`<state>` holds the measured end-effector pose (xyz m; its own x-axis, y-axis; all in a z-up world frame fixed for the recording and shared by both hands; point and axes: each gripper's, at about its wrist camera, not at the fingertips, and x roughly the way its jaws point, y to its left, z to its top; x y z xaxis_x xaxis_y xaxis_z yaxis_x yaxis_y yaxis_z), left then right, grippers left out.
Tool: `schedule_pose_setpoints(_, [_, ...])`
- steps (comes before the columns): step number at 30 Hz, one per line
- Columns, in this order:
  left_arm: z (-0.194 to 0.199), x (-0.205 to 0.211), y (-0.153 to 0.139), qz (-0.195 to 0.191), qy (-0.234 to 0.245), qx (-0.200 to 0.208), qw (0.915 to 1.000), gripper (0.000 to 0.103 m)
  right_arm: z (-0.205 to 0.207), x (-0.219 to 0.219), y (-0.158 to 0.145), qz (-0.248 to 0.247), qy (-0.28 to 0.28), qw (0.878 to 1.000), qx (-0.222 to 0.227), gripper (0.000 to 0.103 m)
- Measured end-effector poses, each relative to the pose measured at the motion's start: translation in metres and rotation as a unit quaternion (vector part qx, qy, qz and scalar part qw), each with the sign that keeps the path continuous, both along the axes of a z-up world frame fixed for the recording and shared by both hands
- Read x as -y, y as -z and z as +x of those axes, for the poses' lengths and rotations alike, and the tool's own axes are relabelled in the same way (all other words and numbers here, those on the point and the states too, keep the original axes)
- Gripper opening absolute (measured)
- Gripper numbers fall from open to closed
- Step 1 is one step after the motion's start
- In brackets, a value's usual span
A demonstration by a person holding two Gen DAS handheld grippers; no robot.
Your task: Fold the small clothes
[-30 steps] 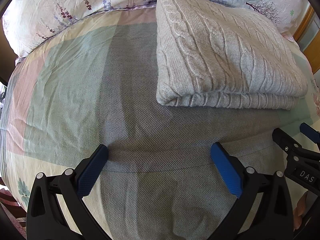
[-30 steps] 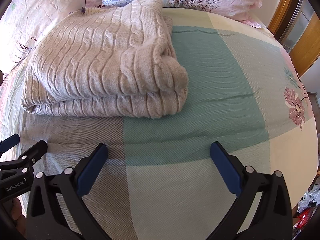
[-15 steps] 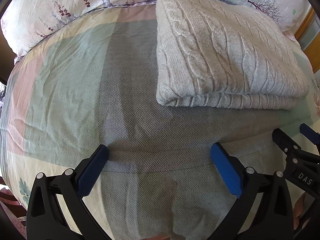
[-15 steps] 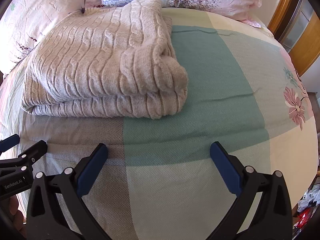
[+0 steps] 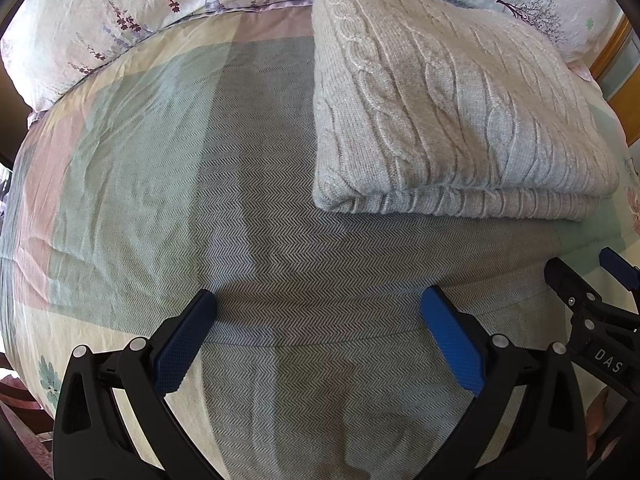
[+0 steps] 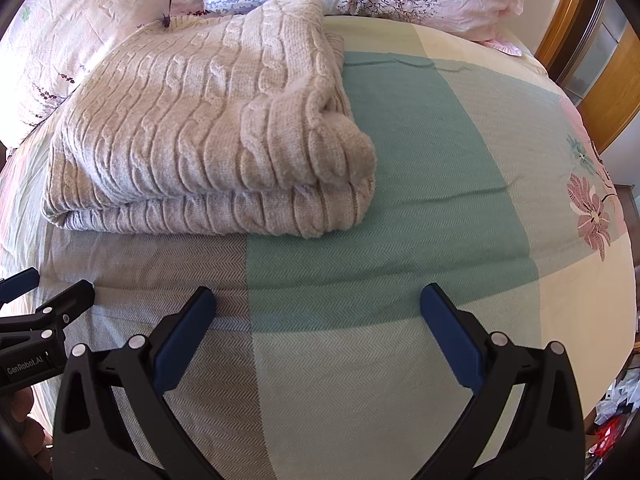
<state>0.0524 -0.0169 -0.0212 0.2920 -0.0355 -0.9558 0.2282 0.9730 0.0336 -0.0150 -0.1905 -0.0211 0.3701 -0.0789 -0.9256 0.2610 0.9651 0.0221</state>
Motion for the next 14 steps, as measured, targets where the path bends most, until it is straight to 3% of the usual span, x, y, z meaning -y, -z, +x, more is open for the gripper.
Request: schedule_pose_setpoints(14, [0.0034,0.0017,-0.0001,0.001,0.000,-0.004,1.0000,0.102,0.0004,-0.0002,0.0002,0.000,0.001,1.000,0.000,0.101])
